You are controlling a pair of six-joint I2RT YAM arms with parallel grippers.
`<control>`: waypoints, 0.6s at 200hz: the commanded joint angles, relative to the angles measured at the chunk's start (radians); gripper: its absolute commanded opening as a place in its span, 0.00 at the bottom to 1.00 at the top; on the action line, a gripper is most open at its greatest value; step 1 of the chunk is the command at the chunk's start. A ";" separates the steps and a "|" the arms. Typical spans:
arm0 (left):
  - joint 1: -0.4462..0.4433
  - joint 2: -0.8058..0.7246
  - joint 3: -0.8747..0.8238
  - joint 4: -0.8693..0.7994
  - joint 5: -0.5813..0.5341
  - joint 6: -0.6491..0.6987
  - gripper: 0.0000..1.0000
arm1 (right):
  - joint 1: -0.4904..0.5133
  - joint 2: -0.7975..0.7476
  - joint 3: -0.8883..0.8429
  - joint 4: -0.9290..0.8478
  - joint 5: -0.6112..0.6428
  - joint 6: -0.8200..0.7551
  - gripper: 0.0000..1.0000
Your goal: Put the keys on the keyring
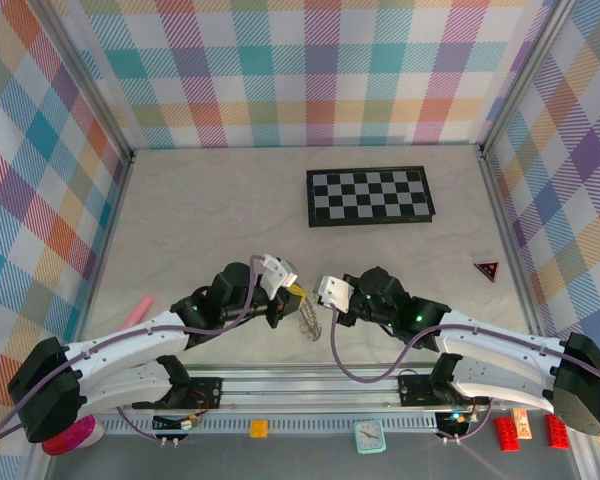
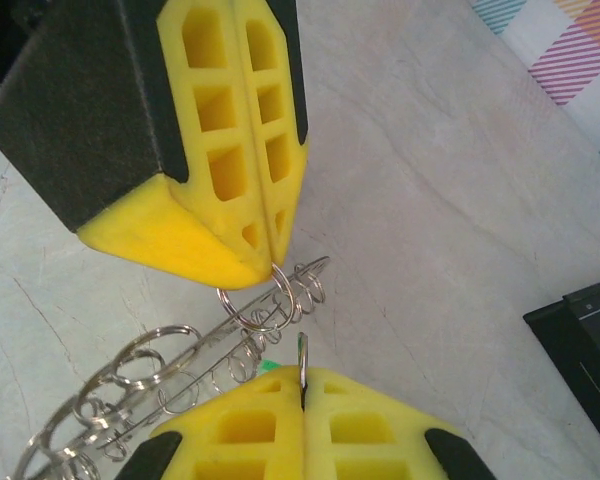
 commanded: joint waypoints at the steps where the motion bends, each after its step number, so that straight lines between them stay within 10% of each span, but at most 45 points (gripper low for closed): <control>1: -0.017 -0.024 -0.024 0.101 0.007 -0.021 0.00 | 0.006 0.004 -0.005 0.039 -0.032 0.045 0.00; 120: -0.020 -0.052 -0.072 0.163 -0.009 0.023 0.00 | 0.006 0.020 0.055 -0.075 -0.024 0.336 0.00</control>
